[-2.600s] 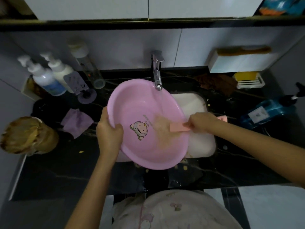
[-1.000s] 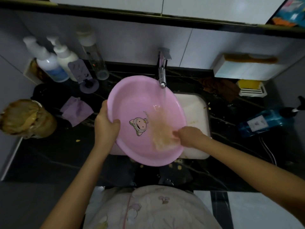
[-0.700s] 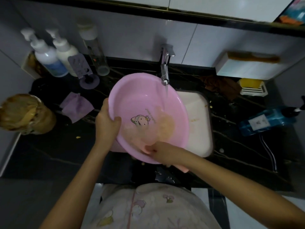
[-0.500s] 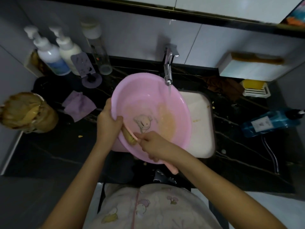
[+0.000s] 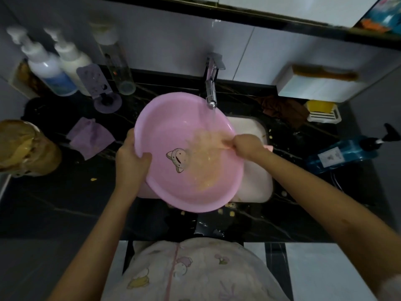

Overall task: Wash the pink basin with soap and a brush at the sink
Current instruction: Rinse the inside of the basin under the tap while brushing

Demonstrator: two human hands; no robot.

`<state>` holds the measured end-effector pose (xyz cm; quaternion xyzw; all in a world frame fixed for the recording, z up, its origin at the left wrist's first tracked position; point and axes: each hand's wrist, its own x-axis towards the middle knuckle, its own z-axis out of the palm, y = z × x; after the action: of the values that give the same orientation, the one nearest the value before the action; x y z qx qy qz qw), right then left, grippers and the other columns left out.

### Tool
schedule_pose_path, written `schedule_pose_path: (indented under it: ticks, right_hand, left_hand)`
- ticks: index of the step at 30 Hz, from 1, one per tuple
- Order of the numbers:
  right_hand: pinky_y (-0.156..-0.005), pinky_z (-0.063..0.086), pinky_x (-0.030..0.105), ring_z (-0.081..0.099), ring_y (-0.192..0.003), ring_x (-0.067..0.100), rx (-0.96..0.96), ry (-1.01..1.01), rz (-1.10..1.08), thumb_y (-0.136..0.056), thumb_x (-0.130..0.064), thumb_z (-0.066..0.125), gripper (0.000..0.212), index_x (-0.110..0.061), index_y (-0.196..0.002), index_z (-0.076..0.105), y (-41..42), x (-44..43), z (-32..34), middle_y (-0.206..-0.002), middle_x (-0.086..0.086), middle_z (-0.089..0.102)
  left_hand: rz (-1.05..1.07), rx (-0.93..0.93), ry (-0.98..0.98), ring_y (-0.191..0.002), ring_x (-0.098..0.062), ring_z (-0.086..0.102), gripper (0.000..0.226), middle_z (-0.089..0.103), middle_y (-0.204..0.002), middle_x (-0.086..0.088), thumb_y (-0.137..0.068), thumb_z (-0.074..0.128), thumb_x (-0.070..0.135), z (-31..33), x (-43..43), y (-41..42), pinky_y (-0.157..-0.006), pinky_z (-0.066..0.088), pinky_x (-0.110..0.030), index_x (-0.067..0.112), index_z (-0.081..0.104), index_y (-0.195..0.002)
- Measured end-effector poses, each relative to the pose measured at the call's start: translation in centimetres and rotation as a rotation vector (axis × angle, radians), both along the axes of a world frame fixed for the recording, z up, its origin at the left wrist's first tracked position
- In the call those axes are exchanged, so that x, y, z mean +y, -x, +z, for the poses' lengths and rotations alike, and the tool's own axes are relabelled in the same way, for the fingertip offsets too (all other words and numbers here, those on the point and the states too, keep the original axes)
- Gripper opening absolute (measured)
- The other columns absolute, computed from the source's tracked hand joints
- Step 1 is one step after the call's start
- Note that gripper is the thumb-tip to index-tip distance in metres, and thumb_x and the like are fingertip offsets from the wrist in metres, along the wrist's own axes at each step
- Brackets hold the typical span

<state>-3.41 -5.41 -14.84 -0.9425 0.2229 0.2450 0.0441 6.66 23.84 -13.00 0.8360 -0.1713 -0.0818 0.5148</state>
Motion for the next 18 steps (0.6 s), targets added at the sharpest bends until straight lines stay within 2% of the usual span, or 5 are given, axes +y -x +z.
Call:
schedule_pose_path:
  ticks: [3, 7, 11, 15, 18]
  right_hand:
    - [-0.067, 0.034, 0.030, 0.058, -0.088, 0.027, -0.127, -0.024, -0.063, -0.099, -0.052, 0.030, 0.047, -0.013, -0.095, 0.057, -1.1, -1.0, 0.6, -0.089, 0.008, 0.058]
    - [-0.072, 0.039, 0.030, 0.059, -0.104, 0.028, 0.048, 0.020, 0.117, -0.099, -0.048, 0.034, 0.042, -0.029, -0.128, 0.057, -0.2, -3.0, 1.2, -0.114, 0.008, 0.062]
    - [-0.072, 0.043, 0.031, 0.059, -0.103, 0.026, 0.098, 0.016, 0.113, -0.099, -0.035, 0.038, 0.040, -0.053, -0.133, 0.042, 2.1, -4.1, 2.3, -0.115, 0.004, 0.061]
    - [-0.089, 0.049, 0.036, 0.061, -0.101, 0.021, 0.100, -0.325, -0.110, -0.092, -0.051, 0.049, 0.018, -0.060, -0.104, 0.059, 7.3, -3.9, 1.1, -0.114, -0.005, 0.065]
    - [-0.083, 0.049, 0.031, 0.062, -0.089, 0.012, 0.104, -0.493, -0.113, -0.094, -0.028, 0.053, 0.035, -0.058, -0.111, 0.058, 10.3, -1.8, -0.1, -0.101, -0.013, 0.066]
  left_hand:
    - [0.009, 0.010, -0.011, -0.092, -0.013, 0.056, 0.064, 0.059, -0.103, 0.001, -0.075, 0.054, -0.009, -0.1, 0.1, 0.0, -0.070, 0.044, -0.018, 0.018, 0.047, -0.133]
    - [0.012, -0.015, -0.025, -0.088, -0.003, 0.052, 0.064, 0.058, -0.103, 0.003, -0.076, 0.054, -0.009, 0.0, 0.0, 0.1, -0.066, 0.039, -0.004, 0.017, 0.047, -0.134]
    - [0.009, -0.027, -0.032, -0.086, -0.001, 0.051, 0.062, 0.058, -0.102, 0.002, -0.075, 0.054, -0.010, 0.2, -0.1, 0.2, -0.065, 0.039, -0.003, 0.016, 0.048, -0.132]
    - [0.022, -0.012, -0.020, -0.089, -0.011, 0.056, 0.062, 0.060, -0.101, 0.000, -0.075, 0.055, -0.008, -0.1, 0.0, 0.1, -0.067, 0.041, -0.011, 0.017, 0.049, -0.131]
    - [0.034, -0.022, -0.007, -0.091, -0.014, 0.058, 0.061, 0.062, -0.104, -0.002, -0.076, 0.055, -0.007, -0.2, -0.3, 0.1, -0.069, 0.044, -0.015, 0.019, 0.048, -0.131]
